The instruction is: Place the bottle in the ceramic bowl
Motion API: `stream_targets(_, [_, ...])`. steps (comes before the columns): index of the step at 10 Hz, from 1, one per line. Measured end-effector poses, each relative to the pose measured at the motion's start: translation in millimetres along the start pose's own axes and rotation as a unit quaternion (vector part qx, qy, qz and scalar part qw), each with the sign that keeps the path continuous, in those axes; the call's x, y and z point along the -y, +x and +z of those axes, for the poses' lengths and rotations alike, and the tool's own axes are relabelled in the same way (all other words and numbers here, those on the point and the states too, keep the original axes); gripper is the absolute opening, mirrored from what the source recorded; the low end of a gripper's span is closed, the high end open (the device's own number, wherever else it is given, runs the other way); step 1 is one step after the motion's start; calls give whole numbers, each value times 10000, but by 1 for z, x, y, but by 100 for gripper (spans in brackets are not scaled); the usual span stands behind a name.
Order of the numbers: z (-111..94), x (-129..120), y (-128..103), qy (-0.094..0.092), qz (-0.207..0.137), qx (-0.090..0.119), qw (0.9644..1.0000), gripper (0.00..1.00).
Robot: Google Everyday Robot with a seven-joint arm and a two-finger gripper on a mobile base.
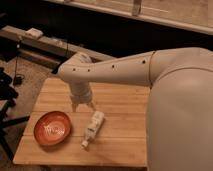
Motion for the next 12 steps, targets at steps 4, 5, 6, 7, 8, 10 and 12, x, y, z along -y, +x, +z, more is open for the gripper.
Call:
stream_targets(4, [0,0,0,1,0,-2,10000,65])
stream_targets(5, [0,0,0,1,0,-3,10000,65])
stream_targets(6, [0,0,0,0,0,-2,10000,65])
stream_targets(7, [0,0,0,5,-3,-2,10000,65])
stream_targets(8, [2,2,0,41,54,-21,10000,65])
stream_targets(10, [14,12,3,161,192,-99,9996,65])
stream_targets(12, [31,25,6,260,350,-191,9989,65])
